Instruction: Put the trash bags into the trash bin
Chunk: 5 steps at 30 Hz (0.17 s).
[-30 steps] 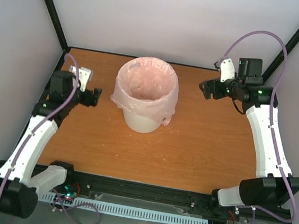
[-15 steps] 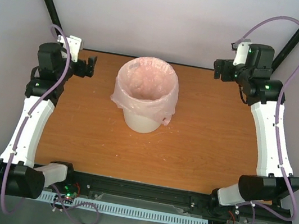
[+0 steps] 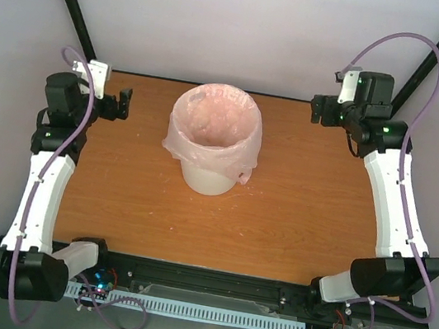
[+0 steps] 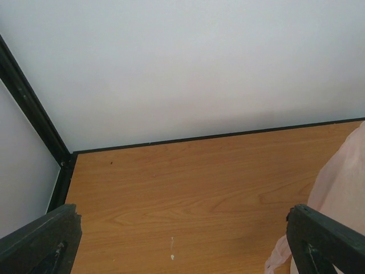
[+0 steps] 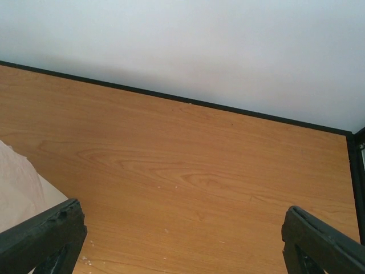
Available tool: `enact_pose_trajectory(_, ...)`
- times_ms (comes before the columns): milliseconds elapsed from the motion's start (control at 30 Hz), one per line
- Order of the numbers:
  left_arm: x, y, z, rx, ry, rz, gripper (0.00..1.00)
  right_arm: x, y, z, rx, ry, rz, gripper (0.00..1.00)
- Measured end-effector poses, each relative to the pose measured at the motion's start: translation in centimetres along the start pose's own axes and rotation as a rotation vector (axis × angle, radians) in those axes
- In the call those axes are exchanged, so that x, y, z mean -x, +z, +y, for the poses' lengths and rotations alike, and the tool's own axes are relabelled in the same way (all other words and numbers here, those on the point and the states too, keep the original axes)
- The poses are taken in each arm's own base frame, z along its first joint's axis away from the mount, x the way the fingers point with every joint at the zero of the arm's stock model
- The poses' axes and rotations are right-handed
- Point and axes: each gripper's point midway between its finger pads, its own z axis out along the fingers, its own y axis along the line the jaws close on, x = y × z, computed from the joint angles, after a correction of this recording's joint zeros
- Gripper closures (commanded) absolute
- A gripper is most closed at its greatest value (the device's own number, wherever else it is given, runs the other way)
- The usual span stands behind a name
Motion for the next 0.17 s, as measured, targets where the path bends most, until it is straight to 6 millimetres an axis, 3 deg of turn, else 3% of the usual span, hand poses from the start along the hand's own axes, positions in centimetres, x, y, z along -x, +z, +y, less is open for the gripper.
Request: enact_pose_trajectory(167, -0.08, -0.01, 0.04, -0.002, -0.016, 0.000, 0.01, 0.38, -0.83, -0.05, -0.005, -0.005, -0.020, 0.09)
